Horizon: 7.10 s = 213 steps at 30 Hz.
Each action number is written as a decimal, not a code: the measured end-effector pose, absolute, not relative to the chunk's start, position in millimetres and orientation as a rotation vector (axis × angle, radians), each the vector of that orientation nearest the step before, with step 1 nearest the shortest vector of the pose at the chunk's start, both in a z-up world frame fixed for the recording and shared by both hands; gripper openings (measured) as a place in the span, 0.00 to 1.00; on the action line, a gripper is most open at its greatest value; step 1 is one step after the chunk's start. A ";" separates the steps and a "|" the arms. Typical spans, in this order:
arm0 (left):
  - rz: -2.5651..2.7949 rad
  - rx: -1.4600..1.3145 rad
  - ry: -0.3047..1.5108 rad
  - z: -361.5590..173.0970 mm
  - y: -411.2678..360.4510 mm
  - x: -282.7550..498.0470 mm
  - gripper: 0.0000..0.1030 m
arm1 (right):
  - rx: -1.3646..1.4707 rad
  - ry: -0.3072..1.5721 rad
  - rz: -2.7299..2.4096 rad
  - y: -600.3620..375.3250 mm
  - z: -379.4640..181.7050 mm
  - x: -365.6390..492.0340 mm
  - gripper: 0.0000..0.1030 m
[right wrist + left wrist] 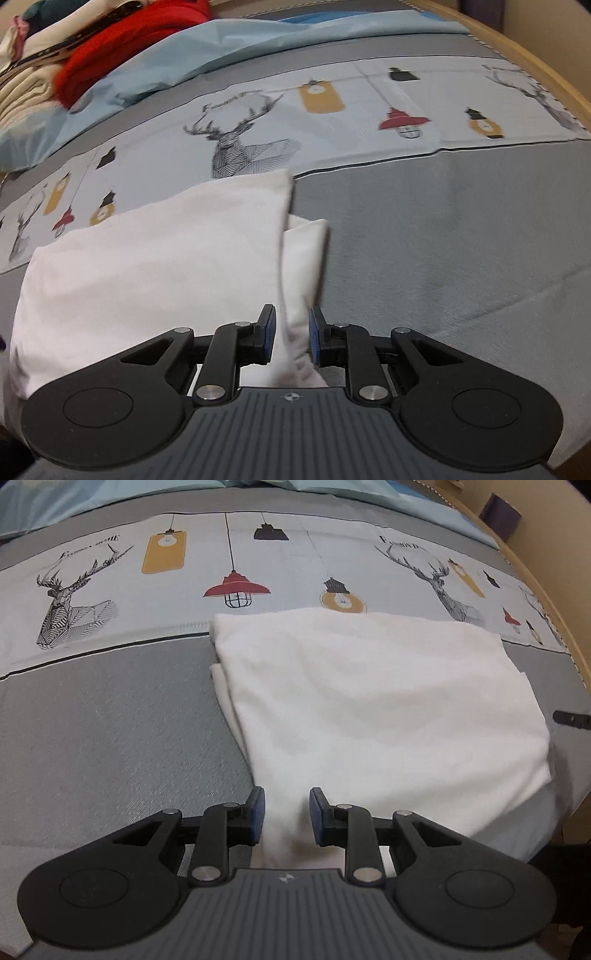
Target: Fold small clothes
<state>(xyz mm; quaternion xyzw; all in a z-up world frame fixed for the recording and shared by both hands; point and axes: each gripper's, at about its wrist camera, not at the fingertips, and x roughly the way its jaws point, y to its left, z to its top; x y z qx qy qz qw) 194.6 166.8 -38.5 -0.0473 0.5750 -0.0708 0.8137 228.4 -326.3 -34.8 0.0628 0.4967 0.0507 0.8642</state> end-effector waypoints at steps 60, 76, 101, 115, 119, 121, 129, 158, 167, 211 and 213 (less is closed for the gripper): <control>-0.024 -0.100 0.595 92.5 121.6 52.7 0.81 | 0.325 0.684 0.062 -222.0 33.8 90.5 0.34; 0.238 -0.102 0.468 112.7 180.7 27.0 0.86 | 0.195 0.736 0.119 -143.9 16.7 102.8 0.34; 0.150 -0.187 0.604 89.7 195.1 60.9 0.86 | 0.000 0.828 0.327 -25.7 -22.5 100.2 0.12; 0.168 -0.183 0.639 83.7 202.0 68.2 0.86 | -0.099 0.837 0.404 1.1 -32.7 96.9 0.12; 0.169 -0.193 0.640 83.9 203.8 68.4 0.86 | -0.139 0.838 0.427 11.0 -37.4 94.7 0.13; 0.167 -0.189 0.642 84.1 203.7 69.2 0.86 | -0.167 0.852 0.449 17.6 -42.3 93.1 0.13; 0.178 -0.203 0.646 83.9 210.0 68.4 0.86 | -0.251 0.873 0.474 38.5 -58.5 88.1 0.13; 0.227 -0.311 0.787 62.0 253.4 83.2 0.86 | -0.523 0.827 0.701 113.6 -99.5 67.6 0.42; 0.135 -0.367 0.889 33.2 245.3 119.5 0.86 | -0.343 0.848 0.647 93.6 -82.3 84.2 0.08; -0.167 -0.739 0.895 5.0 196.9 228.2 0.13 | 0.154 0.617 0.709 -32.2 48.4 79.7 0.06; -0.201 -0.717 0.889 12.6 171.7 235.8 0.13 | 0.164 0.610 0.660 -57.5 52.3 80.1 0.06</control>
